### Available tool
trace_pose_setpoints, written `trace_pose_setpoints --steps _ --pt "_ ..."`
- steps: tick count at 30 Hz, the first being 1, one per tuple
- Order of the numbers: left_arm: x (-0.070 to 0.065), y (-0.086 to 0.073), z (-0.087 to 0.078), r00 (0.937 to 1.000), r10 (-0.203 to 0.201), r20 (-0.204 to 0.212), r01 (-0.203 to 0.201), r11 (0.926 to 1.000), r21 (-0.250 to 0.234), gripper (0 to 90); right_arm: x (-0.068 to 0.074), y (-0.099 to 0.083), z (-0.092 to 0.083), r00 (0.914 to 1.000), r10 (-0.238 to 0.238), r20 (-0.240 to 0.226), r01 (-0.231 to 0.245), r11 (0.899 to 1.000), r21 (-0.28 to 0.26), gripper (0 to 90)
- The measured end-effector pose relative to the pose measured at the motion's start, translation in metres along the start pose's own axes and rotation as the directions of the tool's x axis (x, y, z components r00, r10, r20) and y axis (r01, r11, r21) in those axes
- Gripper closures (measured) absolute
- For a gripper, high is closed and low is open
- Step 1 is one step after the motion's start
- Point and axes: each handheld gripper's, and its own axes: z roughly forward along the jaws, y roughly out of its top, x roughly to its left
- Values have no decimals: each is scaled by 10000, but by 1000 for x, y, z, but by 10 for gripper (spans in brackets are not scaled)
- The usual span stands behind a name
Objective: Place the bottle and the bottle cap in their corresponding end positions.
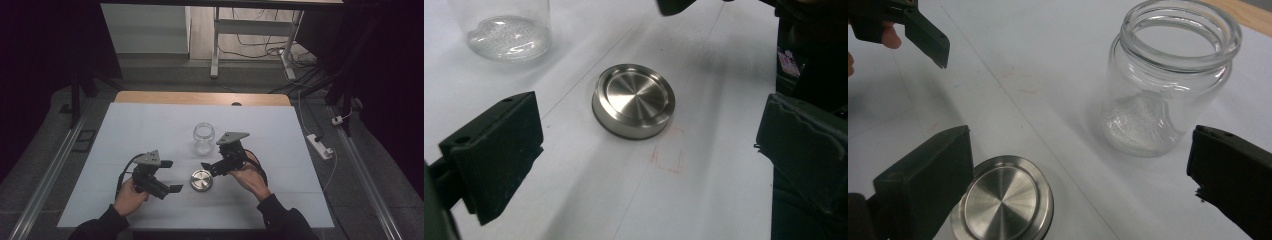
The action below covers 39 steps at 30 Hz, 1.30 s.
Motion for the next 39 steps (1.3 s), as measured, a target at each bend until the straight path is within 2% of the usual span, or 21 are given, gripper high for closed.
trace_pose_setpoints --steps 5,11,14,17,26,39 --pt "-3 -5 -8 9995 59 -316 -54 9998 178 0 4 -5 -12 9998 133 -137 -135 9997 -202 0" --pt "-6 -11 -18 9983 -87 -582 94 9999 126 0 7 -10 -21 9998 161 -146 -167 9991 -394 0" --pt "-7 -15 -24 9970 -169 -751 173 9998 51 0 9 -12 -25 9998 59 -177 -66 9993 -376 0" --pt "-7 -20 -30 9960 -237 -864 236 9997 -25 0 12 -15 -29 10000 -94 26 95 9991 -410 0" --pt "-10 -32 -47 9900 -437 -1343 418 9990 -172 0 15 -30 -44 10000 59 -12 -59 9997 -235 0" --pt "-12 -51 -70 9781 -905 -1876 829 9954 -478 0 11 -57 -72 9971 286 708 -278 9995 -133 0"
